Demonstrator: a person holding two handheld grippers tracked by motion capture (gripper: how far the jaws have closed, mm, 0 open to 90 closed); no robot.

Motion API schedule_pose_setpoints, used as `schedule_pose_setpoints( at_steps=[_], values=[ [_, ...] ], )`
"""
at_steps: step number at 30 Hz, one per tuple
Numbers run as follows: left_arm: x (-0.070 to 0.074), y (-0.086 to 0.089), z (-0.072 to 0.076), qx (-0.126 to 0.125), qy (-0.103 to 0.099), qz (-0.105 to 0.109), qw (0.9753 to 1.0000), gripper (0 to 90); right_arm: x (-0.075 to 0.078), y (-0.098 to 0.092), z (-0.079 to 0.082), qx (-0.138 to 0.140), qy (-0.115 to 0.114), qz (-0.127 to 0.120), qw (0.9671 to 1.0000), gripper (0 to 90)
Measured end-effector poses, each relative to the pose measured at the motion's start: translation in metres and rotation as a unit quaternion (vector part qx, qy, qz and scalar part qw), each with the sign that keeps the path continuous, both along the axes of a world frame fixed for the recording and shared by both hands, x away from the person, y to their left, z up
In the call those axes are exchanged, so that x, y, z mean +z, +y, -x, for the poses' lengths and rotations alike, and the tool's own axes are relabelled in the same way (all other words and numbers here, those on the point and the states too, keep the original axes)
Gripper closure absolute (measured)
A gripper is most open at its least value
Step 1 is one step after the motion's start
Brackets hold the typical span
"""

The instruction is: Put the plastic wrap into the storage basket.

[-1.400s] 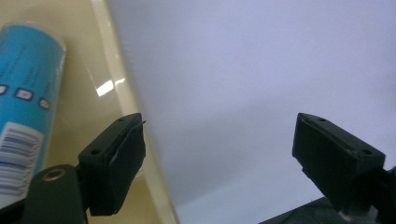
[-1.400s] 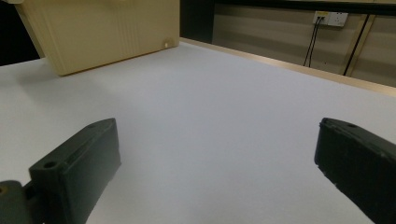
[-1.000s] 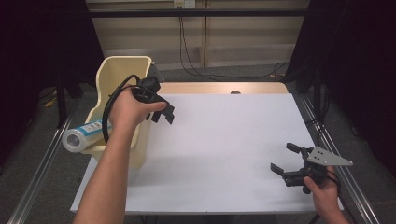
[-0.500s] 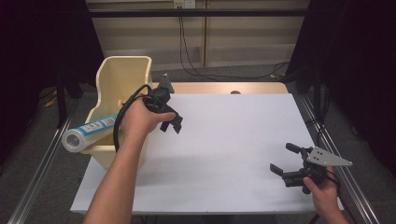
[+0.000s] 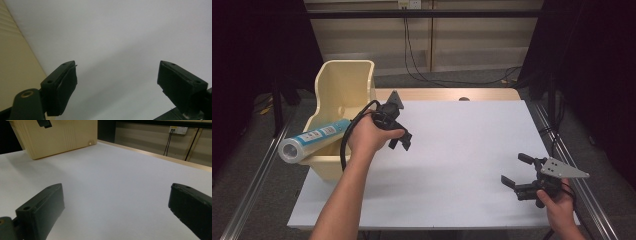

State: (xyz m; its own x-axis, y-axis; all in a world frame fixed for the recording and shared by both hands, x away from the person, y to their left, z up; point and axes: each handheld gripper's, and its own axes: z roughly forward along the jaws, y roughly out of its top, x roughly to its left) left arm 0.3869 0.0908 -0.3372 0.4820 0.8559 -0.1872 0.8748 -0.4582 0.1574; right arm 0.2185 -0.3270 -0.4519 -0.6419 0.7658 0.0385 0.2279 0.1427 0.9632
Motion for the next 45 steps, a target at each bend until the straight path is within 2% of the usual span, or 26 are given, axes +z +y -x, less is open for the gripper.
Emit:
schedule_pose_setpoints(
  at_steps=[10,21,25,29,40,45],
  values=[
    [-0.019,-0.001,0.004,-0.004,0.010,-0.002,0.9999,15.8,0.000,0.000,0.000,0.000,0.001,0.003,1.0000,0.0],
    [-0.037,0.000,0.010,-0.009,0.012,0.005,0.9999,15.7,0.000,0.000,-0.001,0.003,0.003,0.002,1.0000,0.0],
    [-0.045,0.001,0.012,-0.016,0.005,-0.006,0.9998,15.4,-0.001,0.001,-0.001,0.003,0.002,0.002,1.0000,0.0],
    [-0.053,0.000,0.015,-0.020,0.009,-0.012,0.9997,15.1,-0.001,0.001,-0.001,0.004,0.002,0.003,1.0000,0.0],
    [-0.071,-0.002,0.022,-0.026,0.012,-0.006,0.9996,14.9,-0.001,0.001,-0.001,0.005,0.002,0.004,1.0000,0.0],
    [-0.076,-0.004,0.027,-0.030,0.001,0.003,0.9995,14.8,-0.001,0.001,-0.001,0.006,0.002,0.003,1.0000,0.0]
  ],
)
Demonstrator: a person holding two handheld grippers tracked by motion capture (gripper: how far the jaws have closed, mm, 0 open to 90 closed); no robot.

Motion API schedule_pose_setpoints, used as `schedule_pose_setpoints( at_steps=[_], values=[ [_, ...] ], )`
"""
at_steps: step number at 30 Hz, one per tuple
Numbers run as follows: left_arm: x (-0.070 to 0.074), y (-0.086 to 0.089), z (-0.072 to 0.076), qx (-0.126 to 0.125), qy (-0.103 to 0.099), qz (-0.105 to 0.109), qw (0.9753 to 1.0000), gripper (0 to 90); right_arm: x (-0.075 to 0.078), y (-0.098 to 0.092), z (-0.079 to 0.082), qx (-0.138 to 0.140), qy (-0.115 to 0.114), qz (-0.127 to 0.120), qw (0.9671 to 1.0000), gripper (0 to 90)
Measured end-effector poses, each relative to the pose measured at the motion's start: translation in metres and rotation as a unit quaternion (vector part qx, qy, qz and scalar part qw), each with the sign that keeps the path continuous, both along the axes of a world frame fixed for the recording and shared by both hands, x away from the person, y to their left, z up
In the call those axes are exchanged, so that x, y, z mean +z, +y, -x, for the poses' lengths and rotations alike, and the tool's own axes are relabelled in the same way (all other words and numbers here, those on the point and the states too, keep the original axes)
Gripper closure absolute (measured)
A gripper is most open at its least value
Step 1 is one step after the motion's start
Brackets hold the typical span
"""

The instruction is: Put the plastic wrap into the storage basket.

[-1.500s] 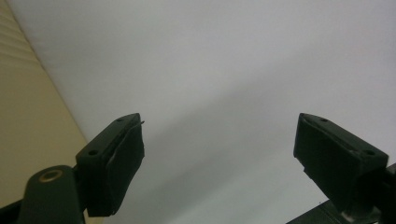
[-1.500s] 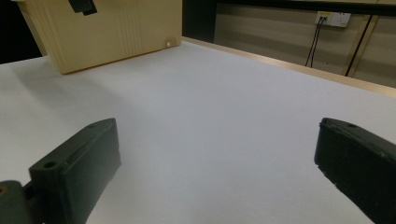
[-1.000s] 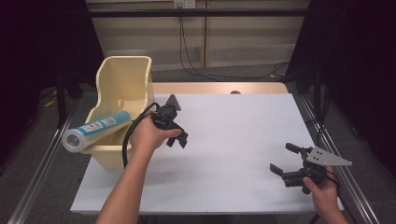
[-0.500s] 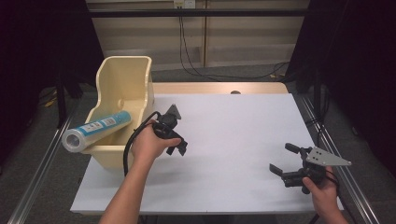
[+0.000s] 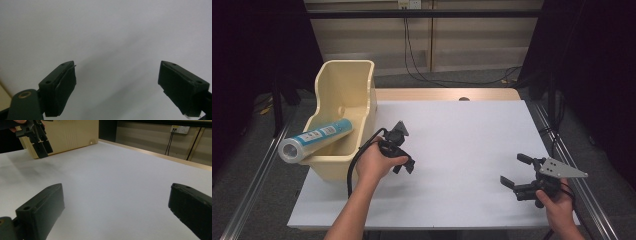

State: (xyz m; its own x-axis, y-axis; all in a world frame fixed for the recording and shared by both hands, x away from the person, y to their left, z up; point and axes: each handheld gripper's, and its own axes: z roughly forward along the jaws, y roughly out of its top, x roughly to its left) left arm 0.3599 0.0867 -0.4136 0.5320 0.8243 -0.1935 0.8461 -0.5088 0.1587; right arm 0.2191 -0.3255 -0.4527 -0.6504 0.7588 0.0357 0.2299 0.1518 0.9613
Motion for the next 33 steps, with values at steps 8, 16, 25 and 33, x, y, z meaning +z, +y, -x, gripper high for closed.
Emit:
schedule_pose_setpoints(
  at_steps=[8,16,25,33],
  values=[
    [-0.009,0.004,0.011,-0.003,-0.042,0.032,0.9986,14.9,0.000,0.001,0.000,0.001,0.002,0.001,1.0000,0.0],
    [-0.018,0.014,0.026,0.003,-0.105,0.088,0.9905,13.0,0.000,0.001,0.001,0.003,0.002,0.003,1.0000,0.0],
    [-0.024,0.020,0.046,-0.002,-0.208,0.153,0.9661,9.3,-0.001,0.003,0.001,0.003,0.003,0.005,1.0000,0.0],
    [-0.027,0.029,0.060,-0.010,-0.298,0.169,0.9394,5.6,-0.003,0.004,0.001,0.000,0.003,0.005,1.0000,0.0]
  ],
)
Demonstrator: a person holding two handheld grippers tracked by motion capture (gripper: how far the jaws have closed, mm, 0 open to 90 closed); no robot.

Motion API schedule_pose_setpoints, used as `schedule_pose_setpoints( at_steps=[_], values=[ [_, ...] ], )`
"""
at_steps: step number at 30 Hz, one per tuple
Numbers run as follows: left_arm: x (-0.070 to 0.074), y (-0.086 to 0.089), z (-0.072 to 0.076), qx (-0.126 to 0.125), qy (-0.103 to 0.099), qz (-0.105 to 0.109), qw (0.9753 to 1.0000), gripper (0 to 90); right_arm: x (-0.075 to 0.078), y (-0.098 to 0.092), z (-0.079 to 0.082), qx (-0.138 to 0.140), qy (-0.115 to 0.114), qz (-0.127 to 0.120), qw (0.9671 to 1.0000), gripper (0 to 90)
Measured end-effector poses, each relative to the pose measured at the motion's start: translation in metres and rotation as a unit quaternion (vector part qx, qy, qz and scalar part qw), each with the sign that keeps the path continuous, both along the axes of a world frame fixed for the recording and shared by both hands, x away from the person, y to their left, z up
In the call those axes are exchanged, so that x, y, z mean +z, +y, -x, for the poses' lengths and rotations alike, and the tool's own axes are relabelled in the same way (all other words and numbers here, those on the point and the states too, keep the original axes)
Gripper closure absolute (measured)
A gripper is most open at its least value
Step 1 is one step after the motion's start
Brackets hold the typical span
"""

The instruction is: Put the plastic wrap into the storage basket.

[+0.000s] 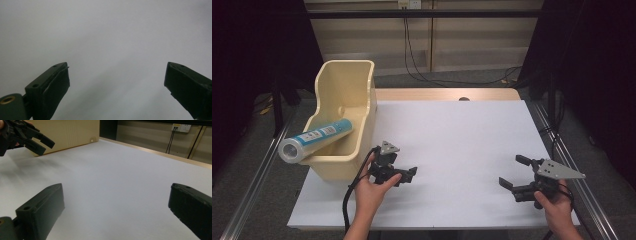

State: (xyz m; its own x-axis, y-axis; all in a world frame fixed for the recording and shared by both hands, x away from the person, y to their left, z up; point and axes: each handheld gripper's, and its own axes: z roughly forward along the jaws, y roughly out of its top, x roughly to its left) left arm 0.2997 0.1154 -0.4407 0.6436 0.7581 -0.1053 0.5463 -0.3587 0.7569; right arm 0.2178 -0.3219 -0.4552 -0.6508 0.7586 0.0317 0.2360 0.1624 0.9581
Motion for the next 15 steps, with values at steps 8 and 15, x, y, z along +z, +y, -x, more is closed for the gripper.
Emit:
schedule_pose_setpoints(
  at_steps=[8,15],
  values=[
    [0.004,0.009,0.010,0.010,-0.043,0.039,0.9982,4.8,-0.001,0.001,-0.001,0.000,0.000,0.002,1.0000,0.0],
    [0.008,0.015,0.016,0.011,-0.090,0.057,0.9942,3.8,-0.002,0.001,-0.001,-0.003,0.001,0.001,1.0000,0.0]
  ],
)
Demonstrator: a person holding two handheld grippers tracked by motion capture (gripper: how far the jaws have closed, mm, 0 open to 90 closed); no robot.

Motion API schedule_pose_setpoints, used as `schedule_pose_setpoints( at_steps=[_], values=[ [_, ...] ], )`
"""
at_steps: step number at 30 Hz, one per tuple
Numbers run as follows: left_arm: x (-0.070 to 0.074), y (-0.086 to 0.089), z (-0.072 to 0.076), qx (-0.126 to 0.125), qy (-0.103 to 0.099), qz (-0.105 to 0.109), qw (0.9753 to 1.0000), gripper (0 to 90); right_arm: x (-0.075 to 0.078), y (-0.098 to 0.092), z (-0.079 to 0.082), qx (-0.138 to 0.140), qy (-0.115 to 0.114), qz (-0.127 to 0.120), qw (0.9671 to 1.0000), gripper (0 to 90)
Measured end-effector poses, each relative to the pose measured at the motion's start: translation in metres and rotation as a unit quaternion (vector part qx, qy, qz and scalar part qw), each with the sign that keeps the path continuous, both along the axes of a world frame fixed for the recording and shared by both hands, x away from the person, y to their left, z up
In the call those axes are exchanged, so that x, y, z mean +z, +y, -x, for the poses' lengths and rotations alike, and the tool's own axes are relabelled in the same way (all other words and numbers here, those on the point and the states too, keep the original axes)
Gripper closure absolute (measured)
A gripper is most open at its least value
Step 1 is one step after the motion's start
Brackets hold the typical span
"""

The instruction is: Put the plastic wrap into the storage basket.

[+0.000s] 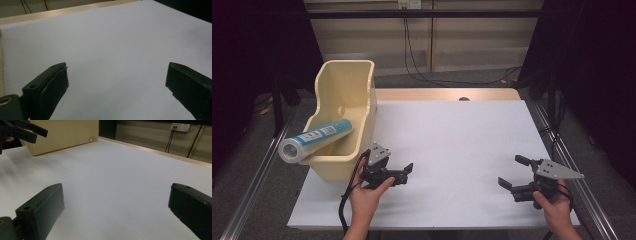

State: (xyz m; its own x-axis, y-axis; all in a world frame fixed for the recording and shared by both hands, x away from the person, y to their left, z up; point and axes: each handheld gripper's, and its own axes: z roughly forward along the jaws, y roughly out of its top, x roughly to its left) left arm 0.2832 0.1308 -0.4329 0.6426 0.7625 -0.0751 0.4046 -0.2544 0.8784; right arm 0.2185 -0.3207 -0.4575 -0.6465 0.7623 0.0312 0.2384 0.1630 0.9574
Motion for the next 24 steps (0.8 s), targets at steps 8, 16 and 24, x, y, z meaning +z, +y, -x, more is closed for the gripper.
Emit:
schedule_pose_setpoints(
  at_steps=[8,16,24],
  values=[
    [0.006,0.005,0.008,-0.001,-0.036,0.015,0.9992,2.9,-0.001,-0.001,0.000,-0.004,-0.001,-0.001,1.0000,0.0],
    [0.008,0.008,0.014,-0.009,-0.071,0.016,0.9973,0.6,0.000,-0.002,0.000,-0.012,-0.004,-0.005,0.9999,0.0],
    [0.011,0.006,0.019,-0.013,-0.087,0.026,0.9958,0.8,0.000,-0.005,0.001,-0.018,-0.004,-0.013,0.9997,0.0]
  ],
)
